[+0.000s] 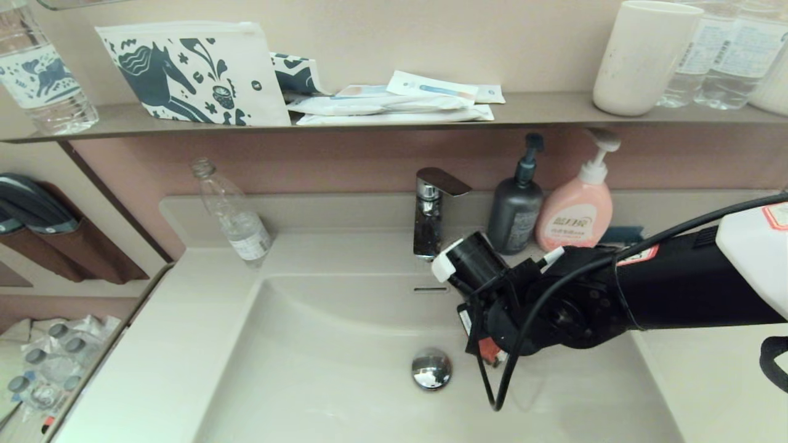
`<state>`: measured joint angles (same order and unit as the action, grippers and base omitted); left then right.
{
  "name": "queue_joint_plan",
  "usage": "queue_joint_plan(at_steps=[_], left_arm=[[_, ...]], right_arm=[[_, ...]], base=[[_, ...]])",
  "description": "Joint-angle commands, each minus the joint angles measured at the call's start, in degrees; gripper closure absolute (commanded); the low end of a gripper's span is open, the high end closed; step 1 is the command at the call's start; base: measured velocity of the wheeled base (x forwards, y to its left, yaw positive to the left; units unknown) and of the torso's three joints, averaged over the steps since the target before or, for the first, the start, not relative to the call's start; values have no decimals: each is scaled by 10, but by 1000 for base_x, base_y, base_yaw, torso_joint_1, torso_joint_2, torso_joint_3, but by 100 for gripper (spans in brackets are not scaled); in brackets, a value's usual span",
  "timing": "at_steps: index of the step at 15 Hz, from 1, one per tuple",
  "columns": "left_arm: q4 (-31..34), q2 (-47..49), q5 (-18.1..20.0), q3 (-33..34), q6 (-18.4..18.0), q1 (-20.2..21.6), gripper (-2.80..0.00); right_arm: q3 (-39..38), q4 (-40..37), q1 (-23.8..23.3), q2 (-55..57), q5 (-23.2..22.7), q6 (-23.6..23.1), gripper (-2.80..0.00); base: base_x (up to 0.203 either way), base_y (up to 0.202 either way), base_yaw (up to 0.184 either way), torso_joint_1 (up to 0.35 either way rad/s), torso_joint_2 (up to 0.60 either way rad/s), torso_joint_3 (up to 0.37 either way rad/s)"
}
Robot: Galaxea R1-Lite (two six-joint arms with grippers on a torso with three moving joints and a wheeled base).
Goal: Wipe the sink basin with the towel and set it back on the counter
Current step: Wipe the sink
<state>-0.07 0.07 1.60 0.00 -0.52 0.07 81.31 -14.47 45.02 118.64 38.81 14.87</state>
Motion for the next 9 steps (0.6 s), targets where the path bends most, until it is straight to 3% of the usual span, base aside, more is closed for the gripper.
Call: queue_joint_plan(at_steps=[1, 4, 9], left_arm=[[0, 0, 0, 0, 0, 0, 0], [0, 0, 0, 0, 0, 0, 0], [0, 0, 0, 0, 0, 0, 0]], right_arm=[[0, 0, 37, 12, -4, 1, 0], [4, 22, 64, 38, -16, -3, 0], [5, 47, 60, 62, -25, -1, 0]], base=[[0, 0, 0, 0, 0, 0], [0, 0, 0, 0, 0, 0], [0, 0, 0, 0, 0, 0]])
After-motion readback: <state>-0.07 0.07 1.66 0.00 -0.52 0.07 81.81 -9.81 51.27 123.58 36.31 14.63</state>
